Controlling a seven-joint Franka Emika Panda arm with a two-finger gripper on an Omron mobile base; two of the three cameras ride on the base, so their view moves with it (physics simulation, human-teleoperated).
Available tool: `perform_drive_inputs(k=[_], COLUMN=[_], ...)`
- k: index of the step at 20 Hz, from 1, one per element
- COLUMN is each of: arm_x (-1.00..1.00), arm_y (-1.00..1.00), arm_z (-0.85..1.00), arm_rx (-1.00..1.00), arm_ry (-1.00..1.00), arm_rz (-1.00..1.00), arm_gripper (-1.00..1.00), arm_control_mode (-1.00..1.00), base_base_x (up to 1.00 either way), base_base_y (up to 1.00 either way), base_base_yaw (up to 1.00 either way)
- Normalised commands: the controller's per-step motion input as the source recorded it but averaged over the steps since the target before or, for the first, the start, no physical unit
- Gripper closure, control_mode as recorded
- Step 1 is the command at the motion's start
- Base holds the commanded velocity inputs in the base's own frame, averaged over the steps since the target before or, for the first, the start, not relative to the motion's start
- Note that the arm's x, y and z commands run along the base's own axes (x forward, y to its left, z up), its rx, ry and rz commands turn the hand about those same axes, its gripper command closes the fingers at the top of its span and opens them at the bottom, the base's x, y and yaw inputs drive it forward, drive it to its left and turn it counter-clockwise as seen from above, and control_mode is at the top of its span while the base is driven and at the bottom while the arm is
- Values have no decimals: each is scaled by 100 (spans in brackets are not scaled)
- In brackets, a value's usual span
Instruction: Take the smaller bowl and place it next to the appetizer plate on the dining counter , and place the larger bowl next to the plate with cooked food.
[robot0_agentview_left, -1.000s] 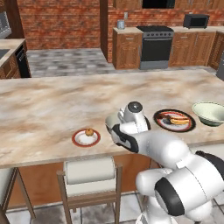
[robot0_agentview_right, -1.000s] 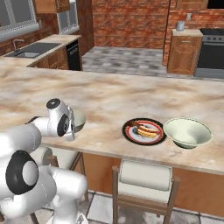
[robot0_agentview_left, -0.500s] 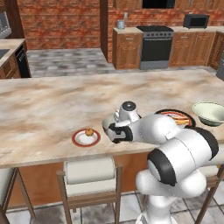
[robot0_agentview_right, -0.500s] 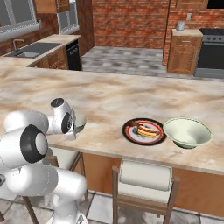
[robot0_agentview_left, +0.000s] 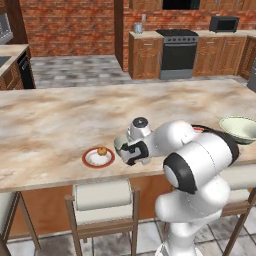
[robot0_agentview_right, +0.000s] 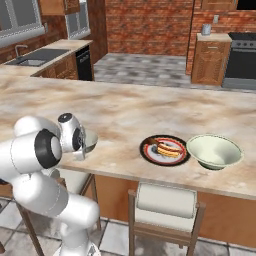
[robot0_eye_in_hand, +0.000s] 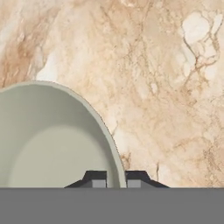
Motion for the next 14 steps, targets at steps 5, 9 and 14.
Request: perform_drive_inputs(k=[5,9,14], arm_x=[14,-4,-34], arm_y=[0,0,-3], arm_z=[-8,51,73], arm_rx=[0,0,0], arm_ry=[3,4,3], arm_rz=[-6,-10,-11], arm_gripper=[-100,-100,-100], arm_control_mode=[-100,-100,-100], base_base_x=[0,0,0], base_base_y=[0,0,0], base_base_yaw=[0,0,0])
